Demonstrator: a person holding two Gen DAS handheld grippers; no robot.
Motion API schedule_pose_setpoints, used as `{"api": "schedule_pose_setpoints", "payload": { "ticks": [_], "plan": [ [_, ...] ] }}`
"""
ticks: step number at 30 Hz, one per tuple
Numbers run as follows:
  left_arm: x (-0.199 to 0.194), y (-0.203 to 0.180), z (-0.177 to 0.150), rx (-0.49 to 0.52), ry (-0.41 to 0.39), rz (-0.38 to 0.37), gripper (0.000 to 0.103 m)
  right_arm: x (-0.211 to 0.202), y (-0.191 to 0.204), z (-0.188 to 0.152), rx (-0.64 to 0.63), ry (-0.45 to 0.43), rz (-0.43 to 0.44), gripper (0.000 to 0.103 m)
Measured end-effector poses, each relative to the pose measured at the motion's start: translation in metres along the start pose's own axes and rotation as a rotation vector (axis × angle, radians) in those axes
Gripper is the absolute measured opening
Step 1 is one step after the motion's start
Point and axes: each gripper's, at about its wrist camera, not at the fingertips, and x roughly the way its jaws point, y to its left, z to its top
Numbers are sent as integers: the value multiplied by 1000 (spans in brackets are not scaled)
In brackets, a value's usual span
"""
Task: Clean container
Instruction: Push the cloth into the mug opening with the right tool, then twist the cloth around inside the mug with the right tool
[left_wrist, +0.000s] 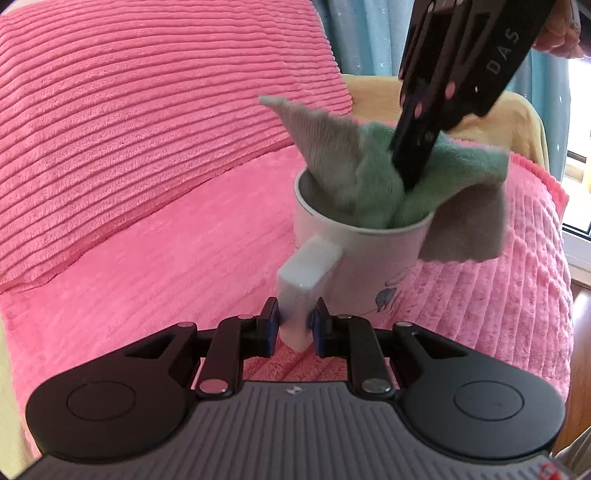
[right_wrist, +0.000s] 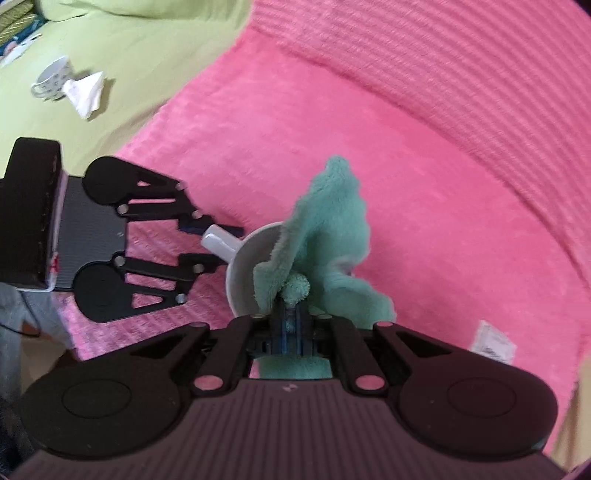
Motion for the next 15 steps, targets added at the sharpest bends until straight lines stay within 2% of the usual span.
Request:
{"api": "schedule_pose_setpoints", "payload": {
  "ticks": [5,10,15],
  "plan": [
    [0,4,0,-27,16,-5,22,-20,-2,0,-9,-57,-144,5],
    [-1,1,-1,13,7,5,22,-14,6,8,-112,-136,-105,5],
    [-2,-4,-2,67,-13,23,22,27,14,19,-224,-67,-128,4]
  ]
}}
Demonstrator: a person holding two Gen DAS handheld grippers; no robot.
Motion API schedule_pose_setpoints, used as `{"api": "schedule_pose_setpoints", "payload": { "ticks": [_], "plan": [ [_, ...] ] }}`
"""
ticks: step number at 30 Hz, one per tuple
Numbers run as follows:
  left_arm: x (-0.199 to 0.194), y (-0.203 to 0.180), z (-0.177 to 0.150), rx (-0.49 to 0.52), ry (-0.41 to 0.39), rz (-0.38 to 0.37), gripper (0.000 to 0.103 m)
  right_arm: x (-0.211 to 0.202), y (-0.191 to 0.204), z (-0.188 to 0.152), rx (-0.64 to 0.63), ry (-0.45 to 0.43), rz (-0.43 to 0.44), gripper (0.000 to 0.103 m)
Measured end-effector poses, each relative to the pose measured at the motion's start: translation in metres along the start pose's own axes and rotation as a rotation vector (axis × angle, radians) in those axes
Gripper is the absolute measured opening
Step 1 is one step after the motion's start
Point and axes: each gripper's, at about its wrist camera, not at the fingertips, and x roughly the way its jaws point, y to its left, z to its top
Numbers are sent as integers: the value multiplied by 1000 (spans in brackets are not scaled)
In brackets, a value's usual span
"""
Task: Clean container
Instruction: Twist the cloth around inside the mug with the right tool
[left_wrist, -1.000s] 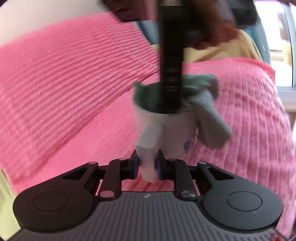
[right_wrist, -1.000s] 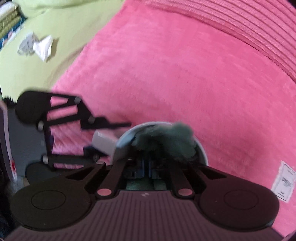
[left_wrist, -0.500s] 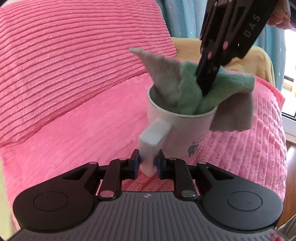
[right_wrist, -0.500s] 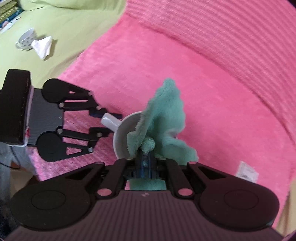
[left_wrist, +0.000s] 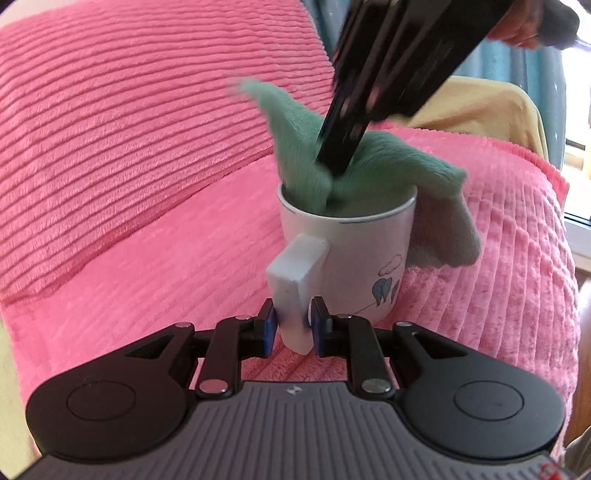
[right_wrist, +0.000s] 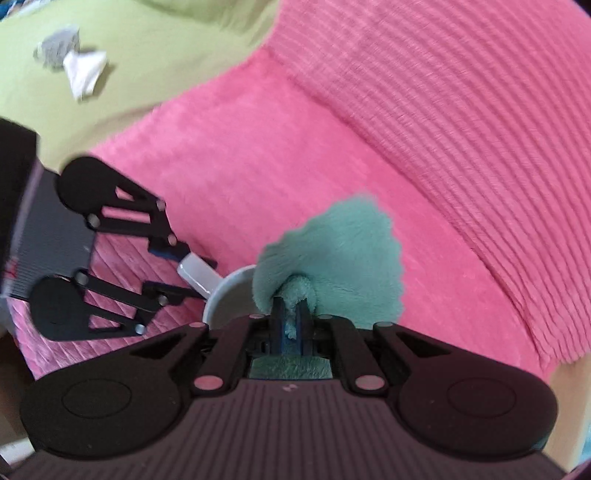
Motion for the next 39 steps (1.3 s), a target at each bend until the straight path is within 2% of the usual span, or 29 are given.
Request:
{"api": "schedule_pose_setpoints", "payload": {
  "ticks": [5,9,11,13,17,19,21,23,24,26,29,33,37,39],
  "plan": [
    [-2,-4,0,32,-14,4,22,31,4,6,-18,137,-10,4],
    [-3,-7,-1,44,-16,7,22,54,-7,16,93,282,62,5],
    [-3,-7,-1,44,-12,2,22,63,-15,19,162,340,132,5],
    [-3,-7,-1,44,-13,5,22,67,-23,19,228,354,181,6],
    [-2,-5,0,25,-4,-5,22,62,-37,8,433,304,387,6],
    [-3,-5,0,19,1,-5,22,51,-42,0,495,236,418,6],
    [-3,-4,0,14,8,-3,22,34,-52,-13,617,133,472,6],
    [-2,-1,1,-3,11,-7,21,10,-66,-30,755,-15,543,6],
    [-3,0,1,-10,9,-9,21,0,-70,-36,793,-63,530,6],
    [-4,-1,3,-8,0,-5,21,-19,-71,-46,823,-143,451,6],
    [-5,-3,1,11,-7,4,21,-26,-68,-51,835,-199,329,6],
    [-6,-7,1,42,-28,15,22,-5,-55,-40,789,-173,209,5],
    [-6,-9,0,71,-39,22,23,18,-51,-26,740,-105,162,5],
    [-7,-11,-1,87,-45,24,24,30,-50,-23,743,-71,181,5]
  ]
}}
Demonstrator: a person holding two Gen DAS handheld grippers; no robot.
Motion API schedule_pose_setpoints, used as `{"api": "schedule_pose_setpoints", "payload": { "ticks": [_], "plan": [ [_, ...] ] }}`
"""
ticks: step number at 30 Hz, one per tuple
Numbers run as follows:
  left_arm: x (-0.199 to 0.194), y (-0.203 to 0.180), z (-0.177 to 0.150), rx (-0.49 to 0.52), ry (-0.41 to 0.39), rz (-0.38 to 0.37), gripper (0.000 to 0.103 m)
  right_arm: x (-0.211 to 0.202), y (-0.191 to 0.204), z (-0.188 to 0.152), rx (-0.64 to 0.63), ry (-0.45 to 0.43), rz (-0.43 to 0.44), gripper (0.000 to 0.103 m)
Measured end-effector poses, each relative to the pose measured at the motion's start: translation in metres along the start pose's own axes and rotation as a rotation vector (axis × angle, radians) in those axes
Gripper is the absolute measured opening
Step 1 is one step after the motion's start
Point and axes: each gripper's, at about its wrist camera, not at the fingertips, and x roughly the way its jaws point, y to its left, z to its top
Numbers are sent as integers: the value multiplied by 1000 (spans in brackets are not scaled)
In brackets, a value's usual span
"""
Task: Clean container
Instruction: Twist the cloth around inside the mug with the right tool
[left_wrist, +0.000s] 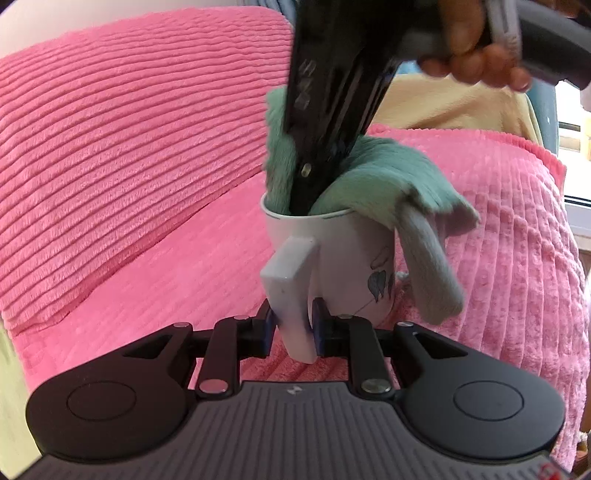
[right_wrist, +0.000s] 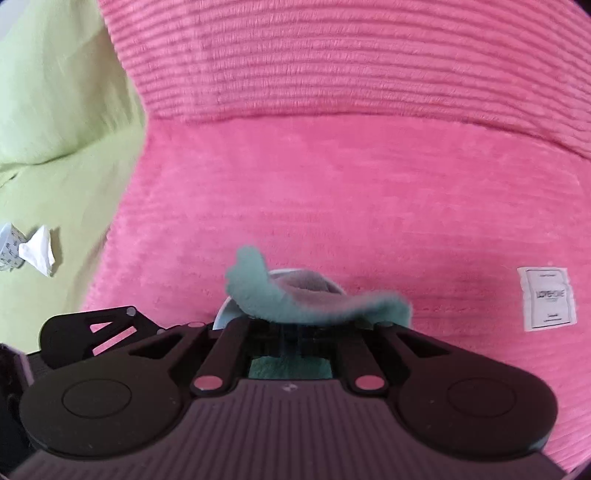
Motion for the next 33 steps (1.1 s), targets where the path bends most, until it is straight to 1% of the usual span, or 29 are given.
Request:
{"api": "schedule_pose_setpoints", "payload": {
  "ticks": [2,4,6,9,13,15,17,19,21,23,26,28,30,32,33],
  "plan": [
    [0,-3,-1,31,-8,8,24,11,-2,1,19,43,28,6],
    [0,-6,-1,47,-11,15,25,15,-2,2,6,70,50,6],
    [-1,-6,0,43,-12,14,24,16,-5,3,15,97,81,6],
    [0,-4,0,30,-4,16,24,8,-10,0,16,143,162,6],
    [3,4,3,-43,21,-6,23,-20,-10,-6,14,133,234,6],
    [3,6,5,-58,25,-8,23,-37,-10,-7,14,113,255,6],
    [3,5,5,-55,20,0,23,-54,-9,-5,4,72,237,6],
    [2,5,5,-51,18,3,23,-73,-6,1,-32,2,172,6],
    [2,3,4,-38,15,9,24,-79,-3,9,-78,-48,103,6],
    [1,2,3,-24,11,17,24,-71,-1,14,-98,-54,70,6],
    [1,0,2,-11,3,22,25,-47,4,17,-172,-41,10,6],
    [2,0,2,-8,2,28,26,-33,5,14,-196,-37,-13,5],
    [1,0,2,-14,2,29,26,-24,7,10,-224,-19,-59,5],
    [1,0,2,-20,1,29,26,-23,4,6,-210,8,-87,4],
    [1,0,2,-22,1,29,26,-23,0,6,-170,27,-83,4]
  ]
}}
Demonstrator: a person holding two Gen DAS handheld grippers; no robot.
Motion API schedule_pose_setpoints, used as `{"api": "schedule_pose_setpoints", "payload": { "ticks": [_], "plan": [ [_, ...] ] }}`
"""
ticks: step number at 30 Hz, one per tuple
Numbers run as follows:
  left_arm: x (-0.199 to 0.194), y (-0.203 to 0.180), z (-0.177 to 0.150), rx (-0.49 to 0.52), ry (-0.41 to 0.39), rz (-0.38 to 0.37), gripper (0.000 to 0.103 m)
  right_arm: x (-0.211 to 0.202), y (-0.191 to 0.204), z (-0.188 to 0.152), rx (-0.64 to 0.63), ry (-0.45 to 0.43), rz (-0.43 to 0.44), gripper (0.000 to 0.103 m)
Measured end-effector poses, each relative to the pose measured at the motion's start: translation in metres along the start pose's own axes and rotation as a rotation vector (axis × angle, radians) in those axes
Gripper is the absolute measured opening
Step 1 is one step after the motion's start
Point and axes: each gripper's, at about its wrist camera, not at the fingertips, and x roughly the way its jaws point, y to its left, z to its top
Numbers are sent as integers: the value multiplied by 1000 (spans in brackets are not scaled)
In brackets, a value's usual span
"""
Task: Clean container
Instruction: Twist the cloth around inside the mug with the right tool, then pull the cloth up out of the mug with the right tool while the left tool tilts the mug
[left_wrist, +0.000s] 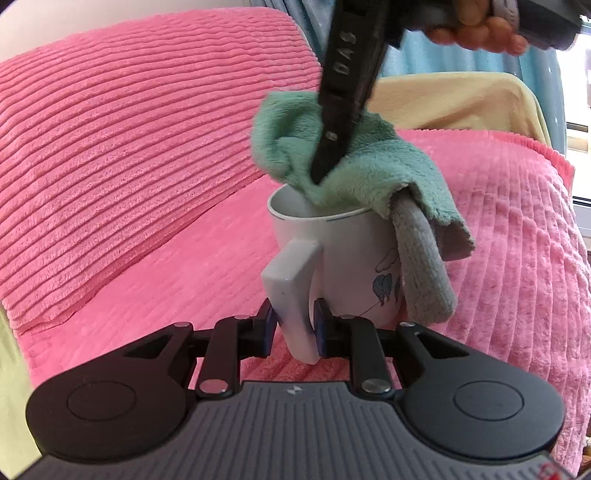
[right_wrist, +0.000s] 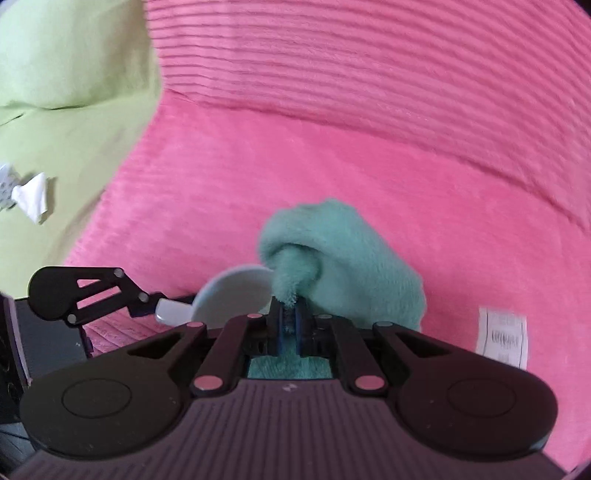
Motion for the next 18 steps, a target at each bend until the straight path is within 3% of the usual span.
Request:
{"api": "schedule_pose_setpoints", "payload": {
  "ticks": [4,7,11,18],
  "plan": [
    [0,-1,0,-5,6,0,25,-5,-14,-7,107,81,81,4],
    [1,-1,0,-2,3,7,25,-16,-18,-18,144,82,142,5],
    [1,-3,-1,16,-9,32,27,-45,-26,-34,216,-6,173,5],
    [-3,-8,4,94,-100,177,25,-87,-41,-42,280,-164,63,5]
  ]
}}
